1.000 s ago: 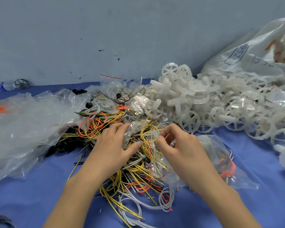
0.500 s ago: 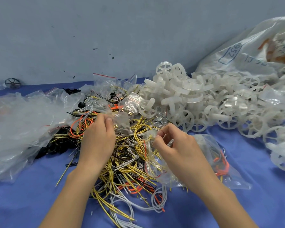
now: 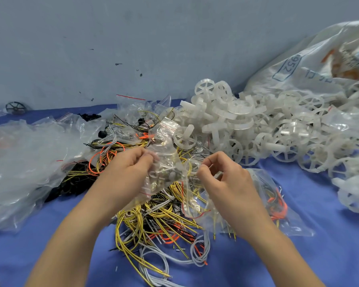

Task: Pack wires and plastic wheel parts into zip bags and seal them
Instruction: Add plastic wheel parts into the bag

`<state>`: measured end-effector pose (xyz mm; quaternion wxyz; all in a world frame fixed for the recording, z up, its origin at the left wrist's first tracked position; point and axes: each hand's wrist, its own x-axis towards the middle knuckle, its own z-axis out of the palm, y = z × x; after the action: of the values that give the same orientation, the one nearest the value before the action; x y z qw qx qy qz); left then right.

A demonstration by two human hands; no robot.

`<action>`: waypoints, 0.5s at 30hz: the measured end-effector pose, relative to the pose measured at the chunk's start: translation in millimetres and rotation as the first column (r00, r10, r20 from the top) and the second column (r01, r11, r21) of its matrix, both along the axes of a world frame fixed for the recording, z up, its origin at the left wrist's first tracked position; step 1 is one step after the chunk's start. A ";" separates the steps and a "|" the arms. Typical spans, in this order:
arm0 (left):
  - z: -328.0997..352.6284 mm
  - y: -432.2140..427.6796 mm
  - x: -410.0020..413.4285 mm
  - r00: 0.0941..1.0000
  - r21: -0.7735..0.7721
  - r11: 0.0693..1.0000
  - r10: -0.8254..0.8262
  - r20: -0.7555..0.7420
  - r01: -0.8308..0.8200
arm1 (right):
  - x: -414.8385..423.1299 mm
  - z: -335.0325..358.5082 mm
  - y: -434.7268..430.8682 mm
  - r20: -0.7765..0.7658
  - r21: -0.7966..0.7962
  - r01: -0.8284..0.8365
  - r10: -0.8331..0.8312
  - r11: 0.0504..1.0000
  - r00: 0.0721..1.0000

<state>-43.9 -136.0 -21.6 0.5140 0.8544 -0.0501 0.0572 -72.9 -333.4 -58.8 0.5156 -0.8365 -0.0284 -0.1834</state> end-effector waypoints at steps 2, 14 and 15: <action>-0.7 0.1 -2.1 0.984 -0.095 0.991 -0.110 -0.138 0.098 | 0.4 0.1 0.0 0.012 0.004 0.017 -0.017 1.000 1.000; -19.6 -33.3 -4.4 0.814 -0.349 0.886 -0.432 -0.388 0.304 | -6.6 1.8 14.2 0.163 -0.171 0.020 0.008 0.985 0.987; -21.2 -37.8 -3.3 0.807 -0.363 0.877 -0.448 -0.384 0.314 | -7.2 1.1 15.6 0.169 -0.198 0.015 0.018 0.980 0.985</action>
<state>-47.2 -173.8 -42.7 0.6280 0.7332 -0.0913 -0.2442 -80.1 -317.9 -57.8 0.4255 -0.8650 -0.0910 -0.2499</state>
